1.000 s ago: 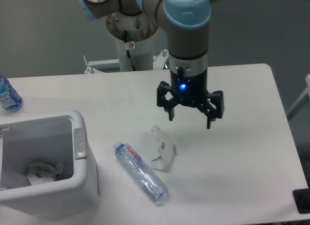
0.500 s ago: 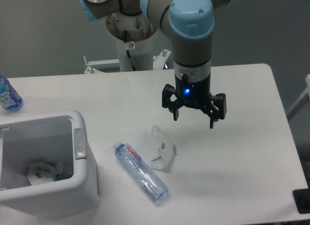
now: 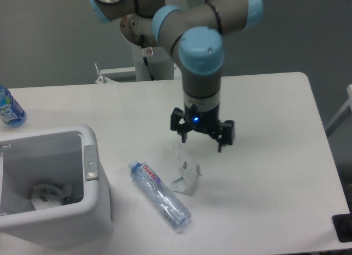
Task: Place the trash in the trash can
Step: 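Lower the open gripper toward the crumpled white paper, then close the gripper on the crumpled white paper and lift it, then carry the paper over the white bin and open the gripper, then move the open gripper back over the clear plastic bottle, then lower onto the bottle's bottom end and close the gripper, then lift the bottle and carry it over the white bin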
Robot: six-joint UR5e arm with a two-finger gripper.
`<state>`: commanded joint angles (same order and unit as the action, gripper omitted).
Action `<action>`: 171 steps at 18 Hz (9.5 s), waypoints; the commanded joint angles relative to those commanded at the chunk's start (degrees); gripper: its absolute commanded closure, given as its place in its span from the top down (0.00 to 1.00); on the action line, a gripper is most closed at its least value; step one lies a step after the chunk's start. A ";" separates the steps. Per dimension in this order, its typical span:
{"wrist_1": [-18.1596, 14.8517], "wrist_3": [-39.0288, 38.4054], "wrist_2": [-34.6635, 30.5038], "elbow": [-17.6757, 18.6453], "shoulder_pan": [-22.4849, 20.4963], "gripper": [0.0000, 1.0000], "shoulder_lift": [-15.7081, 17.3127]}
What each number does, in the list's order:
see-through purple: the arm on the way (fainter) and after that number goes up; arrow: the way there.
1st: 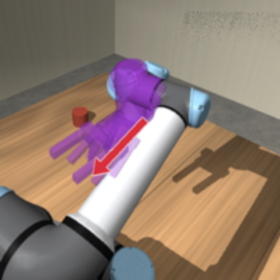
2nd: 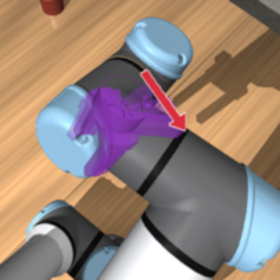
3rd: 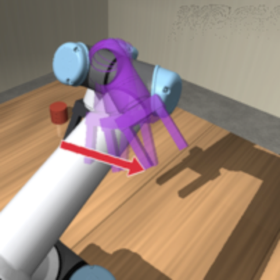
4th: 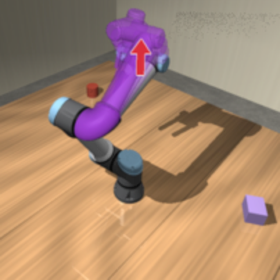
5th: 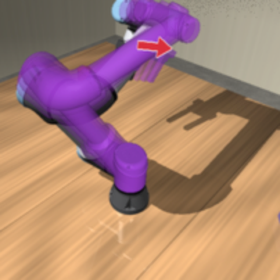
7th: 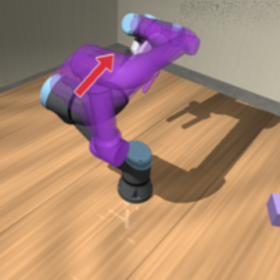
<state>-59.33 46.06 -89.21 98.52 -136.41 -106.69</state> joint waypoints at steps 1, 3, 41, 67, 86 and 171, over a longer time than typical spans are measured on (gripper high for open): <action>0.09 -0.26 -0.09 0.53 0.96 1.00 -1.06; 1.22 -1.49 -0.26 1.06 1.85 1.00 -3.34; 6.33 -48.61 35.93 -20.56 3.46 0.00 6.39; 10.29 -48.96 30.52 -18.89 5.55 1.00 2.89; 10.46 -50.10 2.72 -17.66 5.45 1.00 -17.41; 20.13 -48.61 27.95 -31.20 13.54 1.00 -5.47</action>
<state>-39.20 -2.55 -61.26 67.32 -122.87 -112.15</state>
